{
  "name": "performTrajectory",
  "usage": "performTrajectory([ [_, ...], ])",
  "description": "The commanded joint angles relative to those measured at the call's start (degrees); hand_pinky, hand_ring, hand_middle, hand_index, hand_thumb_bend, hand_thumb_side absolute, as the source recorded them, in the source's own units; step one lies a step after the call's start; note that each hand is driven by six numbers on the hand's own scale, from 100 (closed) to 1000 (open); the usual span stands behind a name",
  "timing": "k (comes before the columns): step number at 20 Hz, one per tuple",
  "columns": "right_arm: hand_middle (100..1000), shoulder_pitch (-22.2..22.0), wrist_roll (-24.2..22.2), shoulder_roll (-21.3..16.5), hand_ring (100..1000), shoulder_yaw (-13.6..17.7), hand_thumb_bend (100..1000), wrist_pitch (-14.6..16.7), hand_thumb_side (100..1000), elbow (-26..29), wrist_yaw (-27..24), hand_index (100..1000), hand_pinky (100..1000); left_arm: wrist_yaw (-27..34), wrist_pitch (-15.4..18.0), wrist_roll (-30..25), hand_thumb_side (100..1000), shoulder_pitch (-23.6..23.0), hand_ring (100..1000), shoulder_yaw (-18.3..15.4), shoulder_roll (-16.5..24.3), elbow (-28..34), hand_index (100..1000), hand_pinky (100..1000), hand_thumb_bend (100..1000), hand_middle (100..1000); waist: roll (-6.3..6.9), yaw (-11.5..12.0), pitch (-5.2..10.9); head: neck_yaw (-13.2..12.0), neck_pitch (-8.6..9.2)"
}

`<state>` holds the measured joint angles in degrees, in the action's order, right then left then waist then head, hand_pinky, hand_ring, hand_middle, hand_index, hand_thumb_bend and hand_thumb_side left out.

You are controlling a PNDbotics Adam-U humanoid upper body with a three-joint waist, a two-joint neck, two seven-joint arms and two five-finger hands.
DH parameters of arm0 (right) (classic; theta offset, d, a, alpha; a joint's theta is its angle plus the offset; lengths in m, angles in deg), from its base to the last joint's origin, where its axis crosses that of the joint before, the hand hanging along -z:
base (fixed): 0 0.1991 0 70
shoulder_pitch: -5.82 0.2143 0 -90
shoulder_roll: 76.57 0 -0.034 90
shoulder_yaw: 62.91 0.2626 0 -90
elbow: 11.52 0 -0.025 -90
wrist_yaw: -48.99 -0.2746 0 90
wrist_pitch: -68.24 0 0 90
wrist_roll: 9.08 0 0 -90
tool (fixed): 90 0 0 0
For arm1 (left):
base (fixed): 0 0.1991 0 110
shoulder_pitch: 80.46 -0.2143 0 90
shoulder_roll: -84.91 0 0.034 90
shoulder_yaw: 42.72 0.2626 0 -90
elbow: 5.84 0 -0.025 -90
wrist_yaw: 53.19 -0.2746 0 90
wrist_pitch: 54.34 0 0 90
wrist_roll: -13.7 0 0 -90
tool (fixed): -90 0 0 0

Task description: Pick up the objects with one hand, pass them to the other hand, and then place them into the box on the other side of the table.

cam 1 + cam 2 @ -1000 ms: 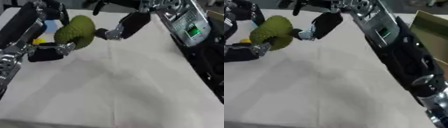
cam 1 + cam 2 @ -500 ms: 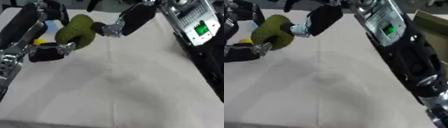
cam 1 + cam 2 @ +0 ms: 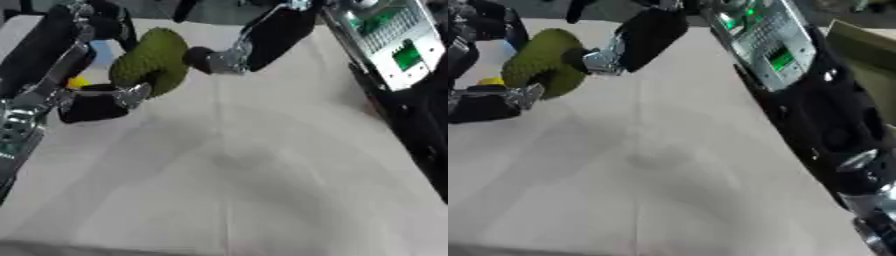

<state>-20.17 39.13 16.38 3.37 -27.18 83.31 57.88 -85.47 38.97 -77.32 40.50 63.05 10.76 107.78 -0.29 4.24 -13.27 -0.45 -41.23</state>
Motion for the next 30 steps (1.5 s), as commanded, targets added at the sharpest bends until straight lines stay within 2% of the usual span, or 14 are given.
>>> performTrajectory([
  [1, 917, 1.1, -0.1, -1.0, 845, 0.1, 290, 1.3, 314, -0.1, 2.0, 920, 986, -0.2, 0.4, 0.5, 100, 1.3, 471, -0.3, 0.4, 1.0, 447, 554, 100, 413, -0.10, 0.0, 2.02, 0.1, 0.12],
  [6, 919, 1.2, -0.8, -0.6, 848, -0.4, 289, 3.1, 330, -1.3, 3.7, 921, 985, 0.1, 0.9, 1.1, 100, 1.7, 470, -0.2, 0.1, 1.0, 447, 553, 100, 413, -0.13, 0.1, 1.98, 0.2, 0.07],
  [15, 921, 1.4, -1.5, -0.3, 856, -1.4, 285, 4.4, 354, -2.5, 6.0, 922, 983, 1.9, 2.6, 2.6, 100, 2.1, 469, 0.5, 0.1, 1.0, 447, 552, 100, 411, -0.22, 0.2, 2.10, 0.4, 0.08],
  [21, 921, 1.2, -1.4, 0.1, 855, -1.6, 270, 4.5, 368, -3.9, 7.0, 923, 984, 3.9, 4.1, 2.7, 100, 2.0, 468, 1.4, 0.4, 1.0, 446, 552, 100, 409, -0.22, 0.3, 2.05, 0.8, -0.81],
  [30, 916, 1.1, -1.5, 0.4, 849, -2.0, 258, 4.4, 388, -5.3, 6.9, 920, 980, 5.5, 5.0, 2.8, 104, 2.2, 468, 1.8, 0.3, 1.0, 448, 556, 100, 409, -0.27, 0.4, 1.77, 1.4, -1.25],
])
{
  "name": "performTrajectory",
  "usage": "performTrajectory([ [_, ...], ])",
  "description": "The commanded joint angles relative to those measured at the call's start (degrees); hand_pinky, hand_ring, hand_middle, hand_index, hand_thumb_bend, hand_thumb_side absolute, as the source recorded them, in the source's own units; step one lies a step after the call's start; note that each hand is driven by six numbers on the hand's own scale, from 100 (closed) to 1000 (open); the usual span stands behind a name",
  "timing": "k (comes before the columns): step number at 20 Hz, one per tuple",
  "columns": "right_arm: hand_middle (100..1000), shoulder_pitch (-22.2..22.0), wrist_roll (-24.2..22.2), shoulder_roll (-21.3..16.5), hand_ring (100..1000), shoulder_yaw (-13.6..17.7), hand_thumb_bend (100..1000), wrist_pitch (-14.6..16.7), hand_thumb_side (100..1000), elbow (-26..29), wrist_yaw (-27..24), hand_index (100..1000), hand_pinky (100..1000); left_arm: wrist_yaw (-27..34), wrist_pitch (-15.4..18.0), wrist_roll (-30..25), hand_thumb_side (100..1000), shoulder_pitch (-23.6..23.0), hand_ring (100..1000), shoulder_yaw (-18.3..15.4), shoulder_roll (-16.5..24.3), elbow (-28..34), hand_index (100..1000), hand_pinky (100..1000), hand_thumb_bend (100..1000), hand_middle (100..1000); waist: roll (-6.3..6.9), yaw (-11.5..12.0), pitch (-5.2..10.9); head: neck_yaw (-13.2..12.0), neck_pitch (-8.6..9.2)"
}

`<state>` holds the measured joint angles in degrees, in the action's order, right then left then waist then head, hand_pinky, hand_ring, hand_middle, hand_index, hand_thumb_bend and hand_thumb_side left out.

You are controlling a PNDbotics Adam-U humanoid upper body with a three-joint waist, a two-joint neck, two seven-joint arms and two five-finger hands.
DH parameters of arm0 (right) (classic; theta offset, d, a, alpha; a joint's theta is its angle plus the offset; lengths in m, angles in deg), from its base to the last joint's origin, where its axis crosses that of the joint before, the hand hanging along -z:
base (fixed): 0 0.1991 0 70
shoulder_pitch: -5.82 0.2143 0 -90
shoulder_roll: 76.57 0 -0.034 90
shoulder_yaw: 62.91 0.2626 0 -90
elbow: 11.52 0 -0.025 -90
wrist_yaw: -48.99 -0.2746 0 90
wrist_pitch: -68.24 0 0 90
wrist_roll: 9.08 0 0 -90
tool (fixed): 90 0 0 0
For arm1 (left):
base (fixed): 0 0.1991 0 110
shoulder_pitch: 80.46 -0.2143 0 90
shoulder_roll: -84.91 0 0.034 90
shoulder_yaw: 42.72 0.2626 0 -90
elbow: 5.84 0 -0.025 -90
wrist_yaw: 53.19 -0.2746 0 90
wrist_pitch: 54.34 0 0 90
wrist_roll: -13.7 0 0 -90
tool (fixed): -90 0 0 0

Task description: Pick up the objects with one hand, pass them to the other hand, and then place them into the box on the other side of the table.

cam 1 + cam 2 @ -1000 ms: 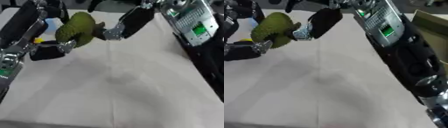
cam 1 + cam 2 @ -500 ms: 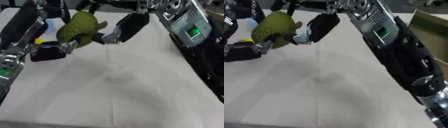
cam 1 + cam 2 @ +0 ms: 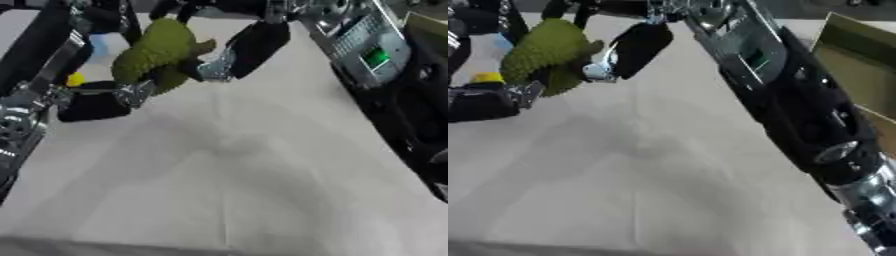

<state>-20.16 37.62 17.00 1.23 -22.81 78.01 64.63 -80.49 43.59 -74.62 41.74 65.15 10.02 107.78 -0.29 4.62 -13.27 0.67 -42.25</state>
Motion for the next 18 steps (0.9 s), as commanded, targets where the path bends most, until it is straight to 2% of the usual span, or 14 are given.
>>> performTrajectory([
  [1, 915, 1.0, -0.1, -0.3, 848, 0.0, 256, 0.0, 390, 0.0, 0.0, 919, 979, 0.5, 0.4, 0.1, 104, 1.0, 468, -0.3, 1.0, 1.0, 448, 555, 100, 409, -0.27, 0.1, 1.75, 0.3, -0.25],
  [5, 904, 0.8, -0.6, -0.4, 844, -0.1, 244, -0.3, 384, -0.1, -0.7, 912, 977, 0.1, 0.6, 0.1, 100, 1.2, 470, -0.3, 0.9, 1.0, 449, 557, 100, 411, -0.24, 0.1, 1.74, 0.4, -0.36],
  [9, 873, 0.6, -0.4, -0.5, 828, 0.0, 229, -1.0, 341, -0.2, -1.5, 884, 972, -0.3, 0.8, 0.0, 100, 1.3, 471, -0.2, 0.9, 1.0, 450, 558, 100, 411, -0.21, 0.0, 1.73, 0.3, -0.35],
  [18, 779, 0.4, 2.9, -0.7, 786, 0.0, 190, -3.4, 192, 0.0, -3.0, 816, 960, -0.7, 1.2, 0.0, 100, 1.4, 472, 0.0, 0.8, 1.0, 453, 560, 100, 413, -0.11, -0.1, 1.69, 0.3, -0.59],
])
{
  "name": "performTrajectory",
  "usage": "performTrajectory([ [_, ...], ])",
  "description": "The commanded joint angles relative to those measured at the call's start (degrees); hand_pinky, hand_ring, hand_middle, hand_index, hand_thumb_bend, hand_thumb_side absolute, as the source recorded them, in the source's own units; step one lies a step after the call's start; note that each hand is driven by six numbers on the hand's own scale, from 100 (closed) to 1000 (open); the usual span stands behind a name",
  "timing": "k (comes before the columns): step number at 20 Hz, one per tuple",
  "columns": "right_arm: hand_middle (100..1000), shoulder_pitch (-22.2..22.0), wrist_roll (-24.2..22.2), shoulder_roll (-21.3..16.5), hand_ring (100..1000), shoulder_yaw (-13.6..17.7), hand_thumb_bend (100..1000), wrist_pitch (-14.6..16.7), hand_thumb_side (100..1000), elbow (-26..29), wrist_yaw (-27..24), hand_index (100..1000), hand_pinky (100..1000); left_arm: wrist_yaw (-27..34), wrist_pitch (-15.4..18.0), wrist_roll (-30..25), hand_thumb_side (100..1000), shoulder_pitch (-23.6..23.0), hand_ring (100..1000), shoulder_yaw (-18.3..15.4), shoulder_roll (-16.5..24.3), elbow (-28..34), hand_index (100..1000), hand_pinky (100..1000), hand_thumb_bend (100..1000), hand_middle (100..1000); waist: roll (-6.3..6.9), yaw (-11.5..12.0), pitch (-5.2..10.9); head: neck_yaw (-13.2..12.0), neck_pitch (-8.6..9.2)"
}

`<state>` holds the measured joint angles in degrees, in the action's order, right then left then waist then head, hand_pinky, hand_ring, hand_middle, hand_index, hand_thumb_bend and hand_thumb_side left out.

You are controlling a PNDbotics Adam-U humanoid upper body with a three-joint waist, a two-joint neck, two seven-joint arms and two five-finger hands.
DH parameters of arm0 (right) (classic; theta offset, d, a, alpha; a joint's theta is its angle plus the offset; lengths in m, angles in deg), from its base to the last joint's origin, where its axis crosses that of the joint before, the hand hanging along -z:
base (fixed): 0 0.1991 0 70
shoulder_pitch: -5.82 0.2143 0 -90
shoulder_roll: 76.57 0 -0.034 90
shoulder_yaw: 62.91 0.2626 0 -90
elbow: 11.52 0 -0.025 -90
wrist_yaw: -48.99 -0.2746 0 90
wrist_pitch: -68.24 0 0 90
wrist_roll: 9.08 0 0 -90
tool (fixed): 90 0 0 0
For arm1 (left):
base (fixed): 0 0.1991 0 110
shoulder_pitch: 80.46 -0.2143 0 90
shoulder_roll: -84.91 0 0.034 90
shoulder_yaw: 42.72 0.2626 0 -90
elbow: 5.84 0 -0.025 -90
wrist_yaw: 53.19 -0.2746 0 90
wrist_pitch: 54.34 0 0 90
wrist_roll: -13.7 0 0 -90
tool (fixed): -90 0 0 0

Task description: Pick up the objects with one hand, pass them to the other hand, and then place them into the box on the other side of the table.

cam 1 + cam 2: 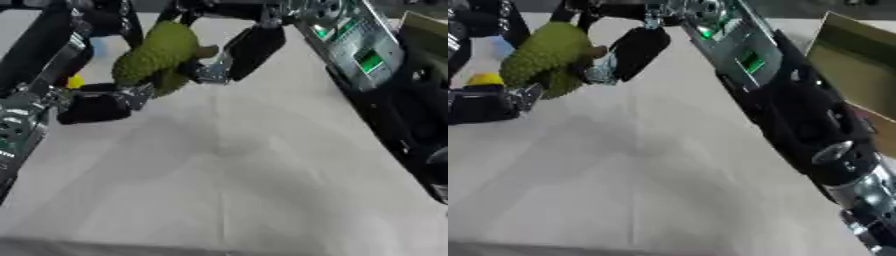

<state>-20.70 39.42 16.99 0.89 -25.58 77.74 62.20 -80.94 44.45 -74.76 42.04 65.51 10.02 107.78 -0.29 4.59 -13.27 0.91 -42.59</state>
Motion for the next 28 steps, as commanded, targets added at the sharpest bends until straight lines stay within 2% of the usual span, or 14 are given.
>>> performTrajectory([
  [1, 771, 0.9, 1.6, -0.7, 782, 0.3, 190, -0.8, 180, 0.3, -0.8, 809, 958, -0.3, 0.4, 0.2, 100, 1.1, 473, -0.4, 0.8, 1.0, 453, 561, 100, 414, -0.10, 0.0, 1.69, 0.1, -0.28],
  [5, 691, 0.7, 4.2, -0.6, 745, 0.5, 179, -2.3, 100, 0.2, -2.2, 730, 946, -0.6, 0.4, 0.3, 104, 0.9, 480, -0.4, 0.7, 1.0, 467, 569, 100, 423, -0.08, -0.1, 1.66, 0.1, -0.32],
  [8, 607, 0.6, 6.9, -0.6, 708, 0.5, 154, -3.8, 100, 0.2, -3.5, 660, 934, -1.0, -0.2, 0.5, 115, 0.9, 482, -0.6, 0.3, 1.0, 472, 572, 100, 426, -0.08, 0.0, 1.60, 0.1, -0.35],
  [10, 542, 0.5, 8.4, -0.5, 668, 0.6, 100, -4.8, 100, 0.1, -4.2, 600, 919, -1.3, -1.4, 0.3, 102, 0.9, 489, -0.8, 0.0, 1.0, 491, 580, 100, 435, -0.08, 0.0, 1.55, 0.0, -0.35],
  [12, 505, 0.4, 9.9, -0.6, 635, 0.6, 100, -5.8, 100, 0.0, -4.9, 559, 908, -1.9, -2.8, -0.1, 100, 0.9, 492, -0.9, -0.2, 1.0, 501, 583, 100, 439, -0.08, 0.0, 1.53, 0.0, -0.30],
  [20, 475, 0.0, 11.6, -0.8, 591, 0.8, 100, -8.2, 100, -0.6, -6.3, 528, 886, -3.0, -9.1, 0.6, 100, 0.3, 520, -1.2, -0.7, 1.0, 562, 609, 100, 472, -0.03, -0.1, 1.42, -0.1, 0.06],
  [21, 474, 0.0, 11.6, -0.9, 590, 0.9, 100, -8.3, 100, -0.7, -6.3, 528, 886, -3.1, -10.0, 0.9, 100, 0.2, 536, -1.3, -0.8, 1.0, 587, 622, 129, 491, -0.04, -0.2, 1.42, -0.1, 0.13],
  [23, 474, -0.1, 11.7, -1.2, 587, 1.2, 100, -8.4, 100, -0.7, -6.4, 527, 884, -3.5, -12.3, 1.1, 175, -0.2, 599, -1.5, -0.7, 1.0, 679, 677, 243, 551, -0.04, -0.2, 1.40, -0.2, 0.30],
  [27, 470, -0.6, 11.9, -1.9, 583, 1.7, 122, -8.6, 100, -0.8, -6.6, 524, 881, -3.3, -16.5, 1.3, 301, -1.1, 660, -1.5, -0.6, 1.0, 769, 726, 339, 610, -0.02, -0.4, 1.37, -0.3, 0.73],
  [28, 469, -0.7, 12.0, -2.1, 581, 1.8, 131, -8.6, 100, -0.8, -6.6, 522, 880, -3.0, -17.6, 1.3, 380, -1.3, 684, -1.6, -0.6, 1.0, 799, 745, 393, 631, -0.03, -0.5, 1.37, -0.4, 0.90],
])
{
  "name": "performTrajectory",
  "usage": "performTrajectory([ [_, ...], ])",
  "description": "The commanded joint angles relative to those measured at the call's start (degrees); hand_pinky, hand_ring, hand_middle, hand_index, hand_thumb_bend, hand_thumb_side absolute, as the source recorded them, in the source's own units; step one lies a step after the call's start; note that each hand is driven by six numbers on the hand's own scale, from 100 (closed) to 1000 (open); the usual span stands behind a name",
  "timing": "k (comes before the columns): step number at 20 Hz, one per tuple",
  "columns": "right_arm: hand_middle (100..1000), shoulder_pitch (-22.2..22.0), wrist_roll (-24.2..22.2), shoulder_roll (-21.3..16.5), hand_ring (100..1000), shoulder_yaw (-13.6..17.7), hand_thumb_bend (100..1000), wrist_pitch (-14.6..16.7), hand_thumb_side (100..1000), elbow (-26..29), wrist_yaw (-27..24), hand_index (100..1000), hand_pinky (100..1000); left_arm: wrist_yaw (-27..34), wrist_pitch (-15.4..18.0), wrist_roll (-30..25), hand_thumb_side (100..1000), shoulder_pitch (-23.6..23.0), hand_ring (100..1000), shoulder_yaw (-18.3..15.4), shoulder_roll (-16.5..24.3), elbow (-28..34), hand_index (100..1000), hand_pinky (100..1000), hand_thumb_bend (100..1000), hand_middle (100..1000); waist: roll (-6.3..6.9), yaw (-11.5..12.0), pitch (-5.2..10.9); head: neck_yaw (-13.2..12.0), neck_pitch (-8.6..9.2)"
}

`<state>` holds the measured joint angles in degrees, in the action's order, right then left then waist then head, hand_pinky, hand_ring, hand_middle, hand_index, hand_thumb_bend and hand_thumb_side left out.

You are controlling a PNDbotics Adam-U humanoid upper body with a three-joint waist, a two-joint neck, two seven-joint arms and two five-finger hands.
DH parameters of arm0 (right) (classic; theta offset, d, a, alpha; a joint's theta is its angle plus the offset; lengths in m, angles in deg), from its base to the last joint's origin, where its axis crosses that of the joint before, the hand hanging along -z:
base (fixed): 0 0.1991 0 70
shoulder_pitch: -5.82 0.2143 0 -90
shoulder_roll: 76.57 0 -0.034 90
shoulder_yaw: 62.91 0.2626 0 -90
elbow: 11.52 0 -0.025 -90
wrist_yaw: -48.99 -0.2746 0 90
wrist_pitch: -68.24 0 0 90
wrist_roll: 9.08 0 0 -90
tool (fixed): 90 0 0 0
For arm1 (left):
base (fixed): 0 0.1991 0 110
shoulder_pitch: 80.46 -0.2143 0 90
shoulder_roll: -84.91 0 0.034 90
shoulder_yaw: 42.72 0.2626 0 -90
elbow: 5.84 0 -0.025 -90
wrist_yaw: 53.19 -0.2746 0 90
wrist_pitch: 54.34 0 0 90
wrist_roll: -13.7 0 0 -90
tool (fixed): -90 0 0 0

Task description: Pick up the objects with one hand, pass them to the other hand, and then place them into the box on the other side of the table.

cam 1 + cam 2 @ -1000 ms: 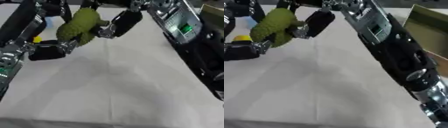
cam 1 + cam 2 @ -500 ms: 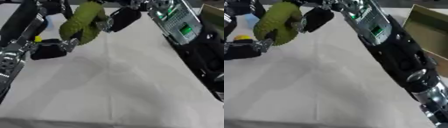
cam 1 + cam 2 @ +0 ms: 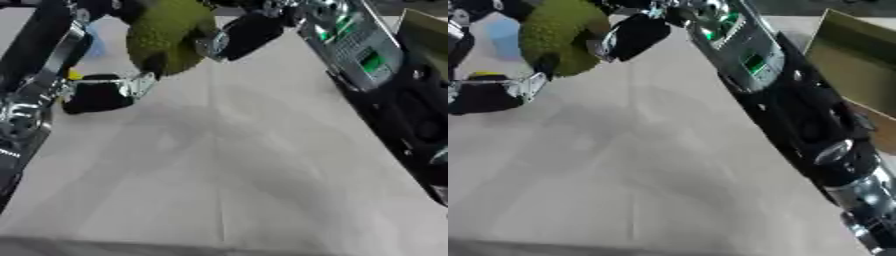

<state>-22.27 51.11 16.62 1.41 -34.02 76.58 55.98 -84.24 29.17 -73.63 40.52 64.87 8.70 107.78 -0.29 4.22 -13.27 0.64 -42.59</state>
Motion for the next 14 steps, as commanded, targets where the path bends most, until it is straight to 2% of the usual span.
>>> performTrajectory([
  [1, 468, 0.7, 0.3, -1.9, 580, 1.4, 133, -0.1, 100, 0.4, -0.5, 522, 879, 0.5, -3.5, 0.2, 437, 0.0, 697, -1.0, 0.7, 1.0, 816, 759, 432, 645, -0.03, -0.1, 1.36, -0.2, 1.07],
  [4, 469, 0.2, 0.6, -2.6, 569, 1.8, 108, -0.4, 100, 0.3, -0.7, 526, 877, 1.7, -6.3, 0.2, 528, -0.4, 723, -1.0, 0.7, 0.7, 841, 784, 492, 672, -0.03, -0.3, 1.34, -0.3, 1.55],
  [8, 468, -0.7, 1.0, -3.3, 565, 2.4, 102, -1.2, 100, 0.0, -1.2, 525, 876, 3.2, -8.4, 0.0, 645, -1.0, 754, -0.9, 0.6, -0.4, 868, 818, 571, 709, -0.02, -0.4, 1.29, -0.5, 1.99],
  [11, 467, -1.3, 1.4, -4.0, 564, 3.0, 100, -1.6, 100, 0.2, -1.5, 525, 876, 3.6, -9.8, 0.2, 728, -1.5, 763, -1.1, 0.7, -1.5, 887, 829, 567, 724, 0.01, -0.5, 1.27, -0.5, 2.13],
  [14, 468, -1.9, 2.3, -5.3, 560, 3.8, 100, -2.0, 100, 0.7, -2.3, 527, 880, 4.3, -10.9, 0.2, 759, -2.2, 766, -1.2, 1.1, -2.7, 903, 833, 547, 732, 0.10, -0.5, 1.23, -0.3, 2.31],
])
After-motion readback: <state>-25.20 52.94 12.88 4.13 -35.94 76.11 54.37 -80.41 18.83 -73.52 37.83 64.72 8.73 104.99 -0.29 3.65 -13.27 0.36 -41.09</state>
